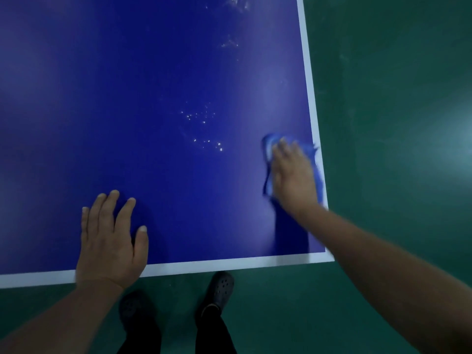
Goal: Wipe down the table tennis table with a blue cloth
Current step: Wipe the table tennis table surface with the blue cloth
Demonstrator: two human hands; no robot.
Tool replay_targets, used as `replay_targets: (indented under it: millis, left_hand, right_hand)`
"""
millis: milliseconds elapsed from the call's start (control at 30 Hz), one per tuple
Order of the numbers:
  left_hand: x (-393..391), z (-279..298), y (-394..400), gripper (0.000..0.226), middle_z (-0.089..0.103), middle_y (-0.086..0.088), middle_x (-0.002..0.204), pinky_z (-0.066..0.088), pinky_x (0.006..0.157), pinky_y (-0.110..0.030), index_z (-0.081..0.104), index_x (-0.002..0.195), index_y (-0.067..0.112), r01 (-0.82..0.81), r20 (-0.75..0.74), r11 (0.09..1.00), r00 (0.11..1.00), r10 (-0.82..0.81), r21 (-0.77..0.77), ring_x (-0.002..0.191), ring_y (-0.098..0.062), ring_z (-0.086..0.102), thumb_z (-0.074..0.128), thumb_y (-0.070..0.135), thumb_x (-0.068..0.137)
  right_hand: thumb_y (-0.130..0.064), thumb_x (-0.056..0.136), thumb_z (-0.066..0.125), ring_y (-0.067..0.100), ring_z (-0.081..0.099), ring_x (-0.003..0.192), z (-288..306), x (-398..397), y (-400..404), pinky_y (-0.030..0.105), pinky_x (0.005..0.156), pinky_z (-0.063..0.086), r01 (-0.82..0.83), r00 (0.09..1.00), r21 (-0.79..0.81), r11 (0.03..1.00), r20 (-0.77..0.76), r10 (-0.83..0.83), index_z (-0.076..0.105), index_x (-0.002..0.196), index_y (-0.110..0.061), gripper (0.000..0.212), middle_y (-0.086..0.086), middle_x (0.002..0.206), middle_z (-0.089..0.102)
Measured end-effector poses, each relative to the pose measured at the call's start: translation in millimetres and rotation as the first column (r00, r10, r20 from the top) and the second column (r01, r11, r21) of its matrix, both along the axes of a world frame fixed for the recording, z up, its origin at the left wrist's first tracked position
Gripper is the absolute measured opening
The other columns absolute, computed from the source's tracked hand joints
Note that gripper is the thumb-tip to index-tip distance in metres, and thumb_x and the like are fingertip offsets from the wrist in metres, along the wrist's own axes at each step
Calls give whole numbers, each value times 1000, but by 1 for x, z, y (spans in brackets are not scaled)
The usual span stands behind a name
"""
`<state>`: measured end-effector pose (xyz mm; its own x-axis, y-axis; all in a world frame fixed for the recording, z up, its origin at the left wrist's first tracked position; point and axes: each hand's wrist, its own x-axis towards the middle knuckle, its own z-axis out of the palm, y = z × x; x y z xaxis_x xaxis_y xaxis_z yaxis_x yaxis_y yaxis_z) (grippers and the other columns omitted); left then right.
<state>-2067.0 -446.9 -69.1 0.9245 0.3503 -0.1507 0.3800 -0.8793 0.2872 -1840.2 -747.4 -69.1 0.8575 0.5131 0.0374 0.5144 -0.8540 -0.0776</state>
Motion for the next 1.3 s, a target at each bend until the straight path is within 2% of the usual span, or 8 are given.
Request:
replay_targets:
  millis: [133,367,567,700,867,1067,1233,1300]
  left_hand:
    - [0,-1,1,67,25,-20,157,-9,123,-38,43,143,1,-4,-11,1000,1000,4,-4,150,-33,11,30,42,92]
    - [-1,-4,0,66,27,-19,156,-4,124,-42,44,142,0,0,18,1000,1000,0,6,149,-34,14,30,41,93]
    - [0,-3,1,64,28,-20,156,-4,124,-41,45,141,0,6,12,1000,1000,-6,11,149,-35,16,31,40,93]
    - [0,-2,0,65,28,-19,156,-3,124,-41,45,142,1,-2,14,1000,1000,2,15,149,-34,15,31,40,93]
    - [0,-1,1,65,27,-20,156,-3,124,-42,45,142,0,3,16,1000,1000,-3,5,149,-35,15,31,40,93]
    - [1,0,1,65,24,-20,157,-6,123,-40,42,143,1,0,-5,1000,1000,0,-7,150,-34,11,31,40,92]
    - [1,0,0,65,23,-21,157,-9,123,-38,41,143,1,-2,-9,1000,1000,2,-6,150,-34,10,30,41,93]
    - [0,-2,1,65,24,-22,157,-7,123,-40,42,143,0,4,-9,1000,1000,-4,1,150,-35,11,29,41,93]
  right_hand:
    - [-29,100,39,38,40,140,-6,-52,-15,50,112,31,-374,921,0,928,-115,371,52,143,-13,47,10,153,45]
    - [-32,103,30,34,28,147,-3,72,32,48,116,26,310,949,-7,951,-53,-310,40,151,-16,51,5,161,31]
    - [-30,102,37,38,45,137,-6,34,18,48,106,37,-151,988,-4,988,-41,151,56,141,-10,47,11,151,48]
    - [-30,105,33,33,27,148,0,107,16,47,118,23,261,963,-23,965,-58,-262,41,152,-20,48,4,162,30]
    - [-38,103,29,31,29,148,0,27,-17,51,115,27,23,992,-32,999,-120,-27,45,149,-24,51,3,159,36]
    - [-32,101,37,35,39,142,2,-115,-79,55,108,37,45,997,-15,999,-70,-46,56,141,-18,46,7,153,45]
    - [-32,96,35,38,43,139,6,-109,-31,59,107,39,384,919,-52,922,-72,-387,60,138,-16,52,8,150,49]
    - [-35,93,35,37,43,139,1,-111,21,58,109,38,351,932,-31,936,-81,-352,56,140,-20,53,6,152,48]
